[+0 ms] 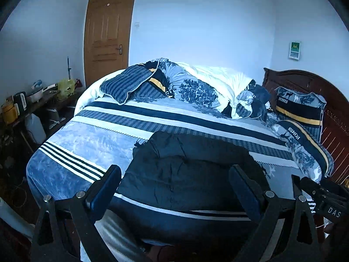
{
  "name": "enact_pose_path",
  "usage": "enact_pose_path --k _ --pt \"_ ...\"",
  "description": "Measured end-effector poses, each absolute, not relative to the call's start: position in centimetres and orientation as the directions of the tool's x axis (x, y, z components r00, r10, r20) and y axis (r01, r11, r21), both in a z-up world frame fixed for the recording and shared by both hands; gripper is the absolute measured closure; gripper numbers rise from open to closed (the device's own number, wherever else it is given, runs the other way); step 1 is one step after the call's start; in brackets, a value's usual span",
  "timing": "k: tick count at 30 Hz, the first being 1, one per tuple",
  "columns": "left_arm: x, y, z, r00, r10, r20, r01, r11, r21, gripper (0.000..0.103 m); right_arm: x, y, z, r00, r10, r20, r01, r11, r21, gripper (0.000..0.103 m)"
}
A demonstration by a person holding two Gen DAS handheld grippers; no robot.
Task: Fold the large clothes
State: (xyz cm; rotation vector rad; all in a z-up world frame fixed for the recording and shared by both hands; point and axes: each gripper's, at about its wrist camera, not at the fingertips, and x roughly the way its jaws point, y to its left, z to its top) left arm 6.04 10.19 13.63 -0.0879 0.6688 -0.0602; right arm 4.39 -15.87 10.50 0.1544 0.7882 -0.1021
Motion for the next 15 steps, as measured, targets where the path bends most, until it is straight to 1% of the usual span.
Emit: enact_pose_path --k 3,8,15 --pt "5.4 10.2 14.3 0.788 -0.100 -0.608 0.037 0.993 -0.116 0.004 3.7 -15.4 11.8 0.717 -0.036 -0.696 0.148 0.984 0.102 0.012" --pt "4.2 9.9 15.3 0.801 -0.090 -0.592 0.034 0.994 -0.105 0.004 2.7 -14.6 13.3 0.733 -0.055 -0.678 0.152 0.985 0.084 0.012" --pt "2.7 8.6 16.1 0.805 -0.091 -0.587 0.082 0.996 -0.041 0.004 1.7 -14.3 14.3 0.746 -0.074 -0.662 0.161 0.984 0.072 0.012"
